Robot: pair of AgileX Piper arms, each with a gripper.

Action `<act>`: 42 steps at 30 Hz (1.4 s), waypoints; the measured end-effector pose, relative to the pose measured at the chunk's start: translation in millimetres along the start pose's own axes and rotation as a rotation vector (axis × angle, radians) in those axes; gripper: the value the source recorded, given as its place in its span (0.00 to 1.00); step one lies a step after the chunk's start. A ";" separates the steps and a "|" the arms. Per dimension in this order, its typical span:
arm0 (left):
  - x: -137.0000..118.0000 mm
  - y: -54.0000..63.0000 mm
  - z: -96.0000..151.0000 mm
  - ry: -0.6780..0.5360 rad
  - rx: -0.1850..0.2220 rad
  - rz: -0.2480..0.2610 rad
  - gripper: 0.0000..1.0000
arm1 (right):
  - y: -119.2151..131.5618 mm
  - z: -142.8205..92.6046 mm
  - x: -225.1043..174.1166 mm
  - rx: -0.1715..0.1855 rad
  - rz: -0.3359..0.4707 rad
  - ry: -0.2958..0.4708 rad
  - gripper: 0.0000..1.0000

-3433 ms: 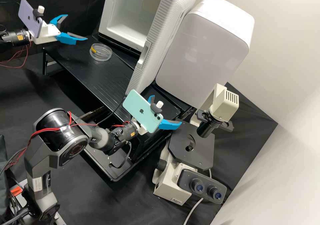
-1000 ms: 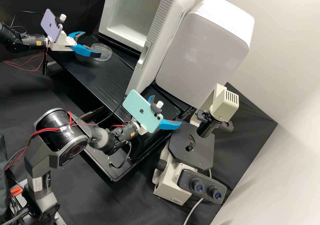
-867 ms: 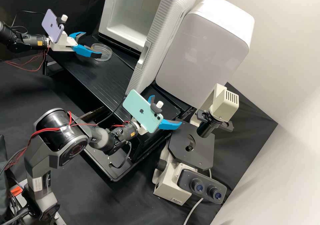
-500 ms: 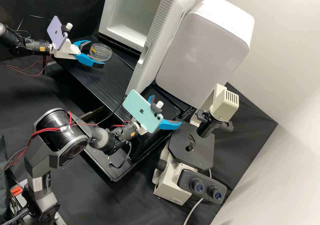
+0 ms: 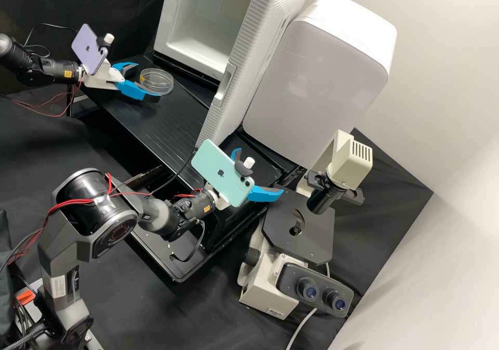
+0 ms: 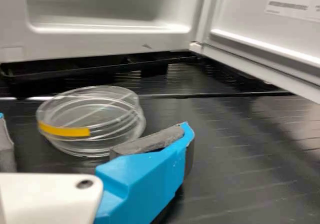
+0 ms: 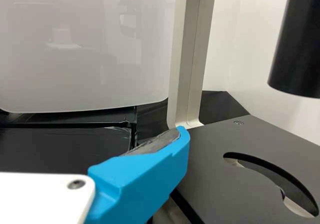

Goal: Place the petri dish in the incubator

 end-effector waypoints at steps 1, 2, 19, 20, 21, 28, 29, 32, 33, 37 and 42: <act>-0.1 0.5 -1.1 0.006 0.000 0.003 1.00 | 0.0 0.0 0.0 0.000 0.000 0.000 1.00; -0.2 1.1 -2.4 0.014 -0.005 0.008 1.00 | 0.0 0.0 0.0 0.000 0.000 0.000 1.00; 4.8 1.0 1.9 0.050 0.020 0.011 1.00 | 0.0 0.0 0.0 0.000 0.000 0.000 1.00; 5.8 0.0 2.9 0.048 0.020 0.008 1.00 | 0.0 0.0 0.0 0.000 0.000 0.000 1.00; 7.4 -0.6 4.0 0.046 0.026 0.007 1.00 | 0.0 0.0 0.0 0.000 0.000 0.000 1.00; 17.7 1.5 5.6 0.052 0.046 0.009 1.00 | 0.0 0.0 0.0 0.000 0.000 0.000 1.00; 18.8 1.1 5.1 0.056 0.044 0.007 1.00 | 0.0 0.0 0.0 0.000 0.000 0.000 1.00; 23.0 2.5 5.7 0.065 0.049 0.004 1.00 | 0.0 0.0 0.0 0.000 0.000 0.000 1.00; 24.1 2.0 5.2 0.068 0.050 0.001 1.00 | 0.0 0.0 0.0 0.000 0.000 0.000 1.00; 24.9 1.8 4.6 0.073 0.054 0.002 1.00 | 0.0 0.0 0.0 0.000 0.000 0.000 1.00; 28.7 -0.3 6.9 0.069 0.072 -0.003 1.00 | 0.0 0.0 0.0 0.000 0.000 0.000 1.00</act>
